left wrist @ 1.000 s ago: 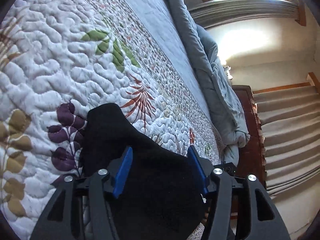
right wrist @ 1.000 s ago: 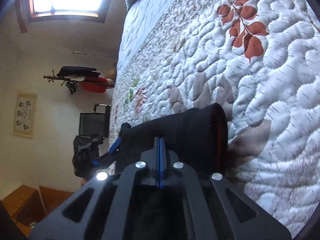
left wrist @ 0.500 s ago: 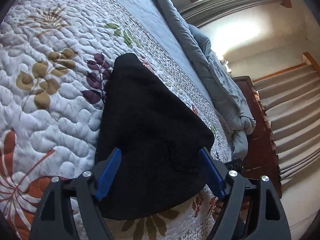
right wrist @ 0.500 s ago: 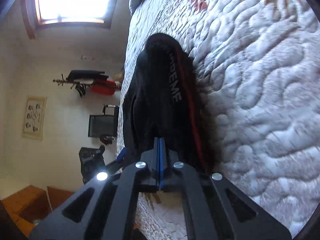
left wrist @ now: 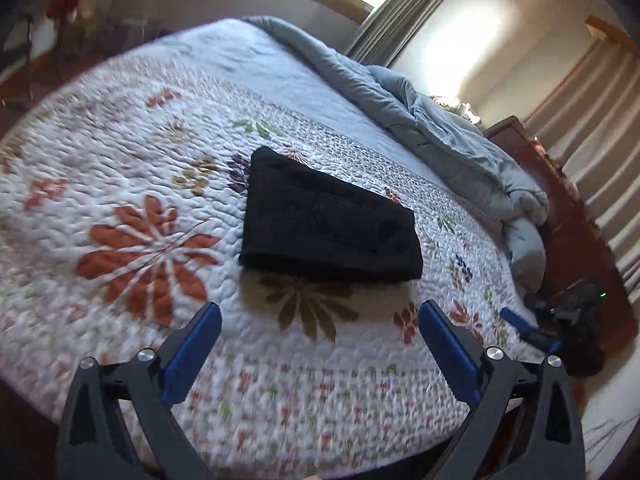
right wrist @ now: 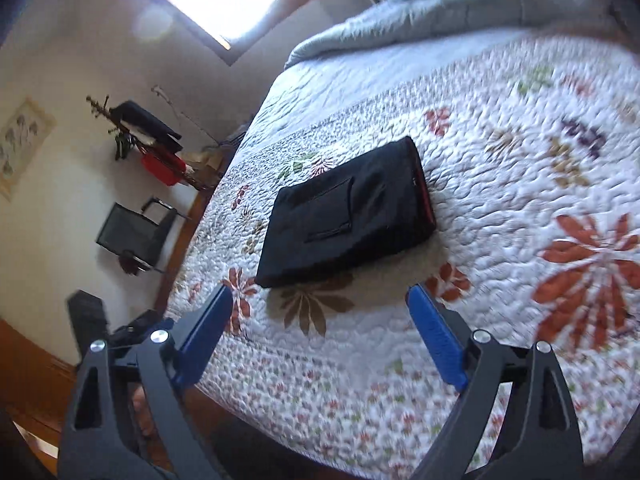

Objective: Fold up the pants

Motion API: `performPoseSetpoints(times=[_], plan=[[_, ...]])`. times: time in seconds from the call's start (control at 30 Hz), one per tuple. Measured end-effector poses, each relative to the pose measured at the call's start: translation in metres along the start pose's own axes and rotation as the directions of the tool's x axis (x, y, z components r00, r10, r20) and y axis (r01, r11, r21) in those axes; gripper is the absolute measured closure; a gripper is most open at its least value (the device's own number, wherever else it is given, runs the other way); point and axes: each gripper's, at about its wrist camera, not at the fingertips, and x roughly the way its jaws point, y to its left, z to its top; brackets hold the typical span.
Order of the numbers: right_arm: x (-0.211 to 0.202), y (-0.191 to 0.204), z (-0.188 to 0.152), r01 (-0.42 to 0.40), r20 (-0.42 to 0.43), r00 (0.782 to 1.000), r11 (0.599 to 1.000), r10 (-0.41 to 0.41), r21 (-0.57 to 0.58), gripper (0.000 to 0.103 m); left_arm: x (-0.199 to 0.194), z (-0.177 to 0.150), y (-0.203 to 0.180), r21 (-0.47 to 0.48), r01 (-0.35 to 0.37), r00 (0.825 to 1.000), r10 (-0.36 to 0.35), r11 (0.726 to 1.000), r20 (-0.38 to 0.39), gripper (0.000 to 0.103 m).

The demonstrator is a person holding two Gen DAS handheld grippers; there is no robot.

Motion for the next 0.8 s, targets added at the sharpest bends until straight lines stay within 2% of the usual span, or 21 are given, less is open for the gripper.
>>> performPoseSetpoints(times=[0.2,0.3,0.4,0.5,0.67,0.7,0.8], plan=[[-0.074,0.059,-0.052,0.142,0.071,0.989,0.982,-0.133,-0.126,0.009,-0.096,-0.046,-0.046,0.106,-0.14,0.987,0.129,0.985,0.098,0.004],[-0.108,0.084,-0.075,0.222,0.126,0.971,0.959,-0.202,-0.175,0.005,-0.127,-0.061,-0.064,0.152,-0.216,0.971,0.195,0.965,0.14,0.004],[-0.137,0.103,-0.097,0.287,0.189,0.949,0.943,-0.254,-0.172,0.004,-0.163,-0.077,-0.083,0.176,-0.257,0.957,0.225,0.95,0.185,0.004],[-0.165,0.121,-0.116,0.322,0.242,0.93,0.932,-0.278,-0.166,0.004,-0.199,-0.094,-0.102,0.189,-0.255,0.952,0.212,0.948,0.222,0.004],[-0.208,0.157,-0.147,0.366,0.319,0.904,0.902,-0.286,-0.228,0.004,-0.24,-0.12,-0.135,0.212,-0.266,0.942,0.207,0.94,0.263,0.004],[-0.213,0.162,-0.151,0.372,0.326,0.901,0.897,-0.287,-0.239,0.004,-0.25,-0.127,-0.142,0.217,-0.268,0.938,0.202,0.939,0.283,0.004],[-0.228,0.177,-0.164,0.423,0.371,0.873,0.869,-0.315,-0.257,0.004,-0.274,-0.14,-0.159,0.222,-0.277,0.921,0.192,0.935,0.34,0.004]])
